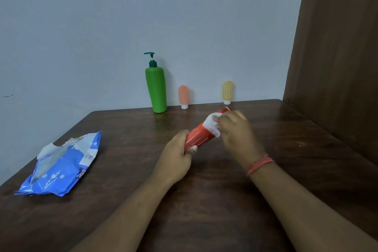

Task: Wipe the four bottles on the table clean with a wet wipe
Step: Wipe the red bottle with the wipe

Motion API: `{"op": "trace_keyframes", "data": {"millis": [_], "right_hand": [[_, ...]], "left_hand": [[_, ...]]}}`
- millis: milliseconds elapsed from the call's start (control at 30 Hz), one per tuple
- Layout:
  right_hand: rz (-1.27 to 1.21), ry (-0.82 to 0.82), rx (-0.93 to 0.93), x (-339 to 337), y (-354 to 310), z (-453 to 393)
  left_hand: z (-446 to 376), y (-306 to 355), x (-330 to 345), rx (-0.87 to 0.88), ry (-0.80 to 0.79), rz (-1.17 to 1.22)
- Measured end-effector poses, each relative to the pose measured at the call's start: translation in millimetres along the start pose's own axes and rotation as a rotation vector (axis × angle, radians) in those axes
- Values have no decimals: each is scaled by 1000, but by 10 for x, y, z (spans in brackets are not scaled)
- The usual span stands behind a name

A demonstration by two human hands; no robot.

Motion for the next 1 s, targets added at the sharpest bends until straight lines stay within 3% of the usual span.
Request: {"op": "trace_keyframes", "data": {"millis": [67,200,333,433,500,600,733,900,1000], "right_hand": [[-2,56,-61,12,-50,3],[1,209,107,-79,73,-37],[45,72,-166,-4,-133,47],[-21,250,-3,-82,-15,-24],[-88,284,8,-58,-26,-7],[-101,185,-100,55,-126,38],[-149,338,74,3,-8,-19],[-244,194,-66,77,-230,60],[-381,362,90,33,-108,-18]], "left_hand": [[-14,10,21,-56,-53,120],[20,-8,55,-143,-151,322],[20,-29,47,-232,-147,587],[26,-24,49,-260,-172,723],[36,-26,59,-268,-180,778],[27,-36,56,-278,-161,852],[44,-14,60,-274,-192,880],[36,-3,28,-302,-195,997],[49,11,39,-264,-235,967]]}}
Point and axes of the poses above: each hand's wrist, its own z-axis away from the middle knuckle, its own x-axis out of the palm, y = z × x, the point moved 2 cm from there along -z, towards the middle knuckle, and after that the axes turned 8 degrees about -z, right-handed, at the moved point
